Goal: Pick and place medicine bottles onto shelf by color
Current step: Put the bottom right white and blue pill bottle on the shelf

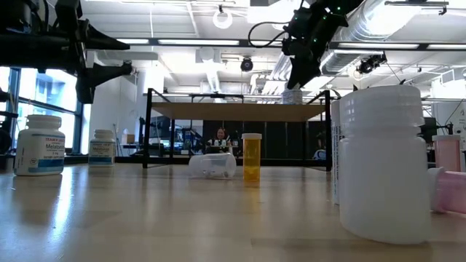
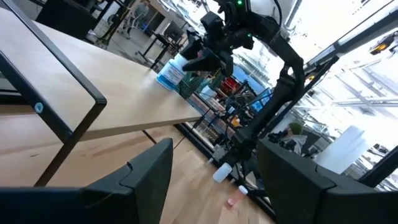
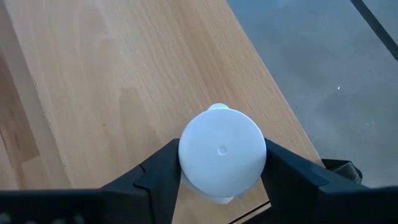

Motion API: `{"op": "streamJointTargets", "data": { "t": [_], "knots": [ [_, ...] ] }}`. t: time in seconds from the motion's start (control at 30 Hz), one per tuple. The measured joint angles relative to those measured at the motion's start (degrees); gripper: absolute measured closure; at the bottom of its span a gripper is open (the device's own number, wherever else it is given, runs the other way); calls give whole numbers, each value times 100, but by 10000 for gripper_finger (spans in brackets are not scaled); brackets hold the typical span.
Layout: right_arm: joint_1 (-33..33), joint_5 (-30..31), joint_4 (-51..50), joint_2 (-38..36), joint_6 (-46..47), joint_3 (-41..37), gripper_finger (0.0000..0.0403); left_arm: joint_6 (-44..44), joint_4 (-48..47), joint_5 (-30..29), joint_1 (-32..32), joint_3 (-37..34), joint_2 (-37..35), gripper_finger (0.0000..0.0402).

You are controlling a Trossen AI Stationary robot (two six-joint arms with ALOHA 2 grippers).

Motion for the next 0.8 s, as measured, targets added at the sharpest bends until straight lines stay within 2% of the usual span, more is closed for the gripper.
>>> {"op": "streamJointTargets", "data": {
  "t": [0.27,0.53,0.67,0.8],
  "knots": [
    [0,28,-45,17,153,-13,170,94,-67,-24,1,1,0,176],
    [0,91,12,-63,272,-13,167,98,-389,-76,0,0,2,136],
    [-5,299,90,-224,333,-13,167,96,-326,-310,2,3,1,114],
    [-22,305,84,-359,446,-13,167,171,-332,-513,1,157,2,111]
  ]
}}
